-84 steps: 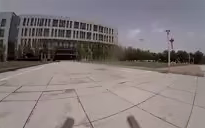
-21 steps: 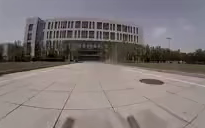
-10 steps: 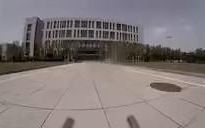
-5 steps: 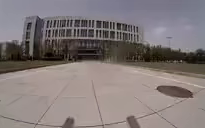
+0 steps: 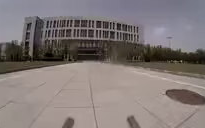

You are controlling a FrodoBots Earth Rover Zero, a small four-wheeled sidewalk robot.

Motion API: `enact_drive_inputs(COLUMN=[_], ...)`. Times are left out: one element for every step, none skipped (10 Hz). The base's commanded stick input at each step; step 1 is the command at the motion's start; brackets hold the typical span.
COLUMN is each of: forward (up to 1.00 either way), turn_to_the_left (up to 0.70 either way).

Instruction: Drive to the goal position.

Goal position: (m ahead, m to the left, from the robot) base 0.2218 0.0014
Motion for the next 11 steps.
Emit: enact_drive_inputs(forward=[0.7, 0.7, 0.7, 0.7, 0.7, 0.7, 0.7, 0.7, 0.7, 0.7, 0.7], turn_to_the_left=[0.02, 0.02, 0.02, 0.02, 0.02, 0.02, 0.02, 0.02, 0.02, 0.02, 0.02])
